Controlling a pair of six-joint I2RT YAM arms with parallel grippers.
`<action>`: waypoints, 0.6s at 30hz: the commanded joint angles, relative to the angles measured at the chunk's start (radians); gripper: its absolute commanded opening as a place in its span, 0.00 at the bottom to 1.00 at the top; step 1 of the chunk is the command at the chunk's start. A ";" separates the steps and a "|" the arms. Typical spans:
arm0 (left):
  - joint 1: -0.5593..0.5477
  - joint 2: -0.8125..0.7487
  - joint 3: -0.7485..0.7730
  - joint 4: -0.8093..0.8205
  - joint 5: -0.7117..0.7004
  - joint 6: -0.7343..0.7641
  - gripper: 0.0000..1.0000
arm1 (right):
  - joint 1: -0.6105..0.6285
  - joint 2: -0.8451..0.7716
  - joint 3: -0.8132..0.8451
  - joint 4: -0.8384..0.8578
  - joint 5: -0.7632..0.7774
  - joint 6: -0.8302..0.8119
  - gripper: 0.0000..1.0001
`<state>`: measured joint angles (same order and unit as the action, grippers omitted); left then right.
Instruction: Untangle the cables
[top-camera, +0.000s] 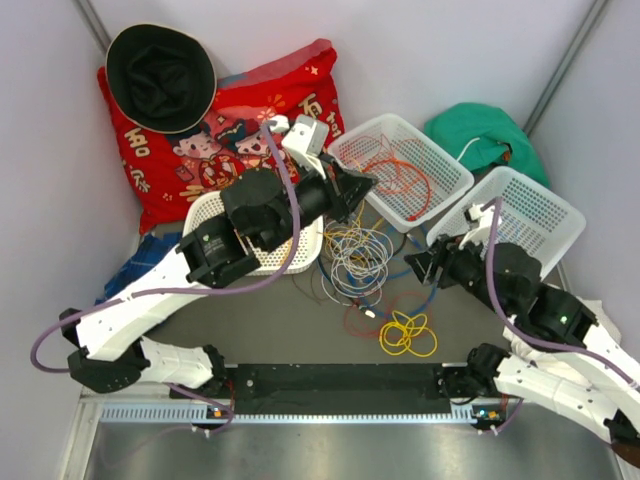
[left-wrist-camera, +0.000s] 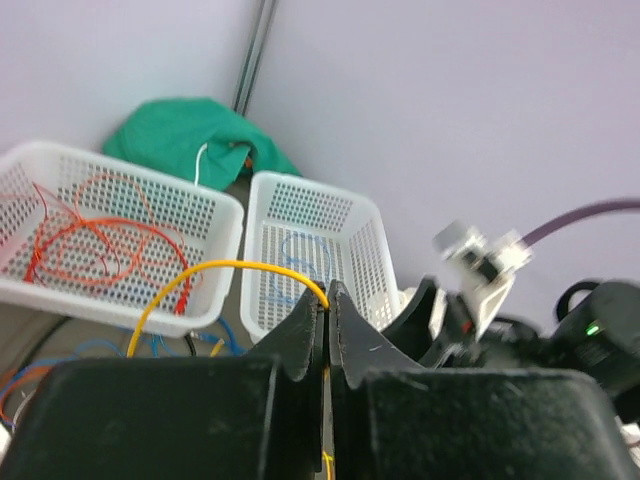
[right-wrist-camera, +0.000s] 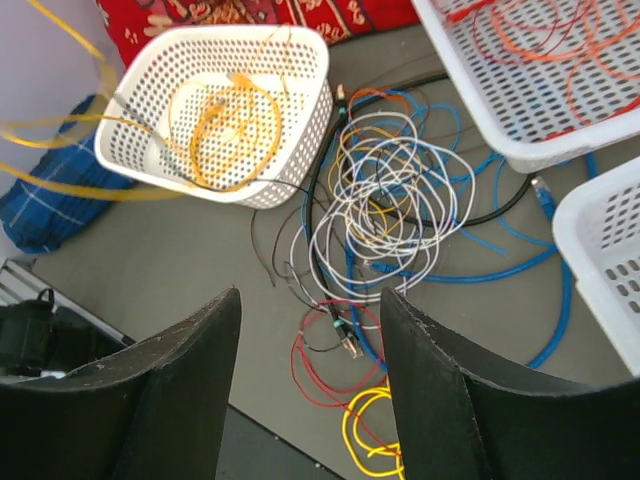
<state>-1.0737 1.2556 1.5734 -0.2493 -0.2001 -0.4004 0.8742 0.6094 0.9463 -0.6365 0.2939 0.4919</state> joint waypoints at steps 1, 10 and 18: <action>0.003 0.070 0.154 -0.106 -0.015 0.086 0.00 | -0.004 -0.003 -0.066 0.101 -0.087 -0.009 0.57; 0.003 0.145 0.309 -0.188 0.053 0.127 0.00 | -0.003 -0.023 -0.182 0.368 -0.108 -0.067 0.67; 0.003 0.153 0.327 -0.168 0.090 0.115 0.00 | -0.003 0.061 -0.308 0.595 -0.162 -0.134 0.72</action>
<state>-1.0737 1.4136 1.8488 -0.4385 -0.1452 -0.2913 0.8742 0.6327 0.6868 -0.2382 0.1574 0.4046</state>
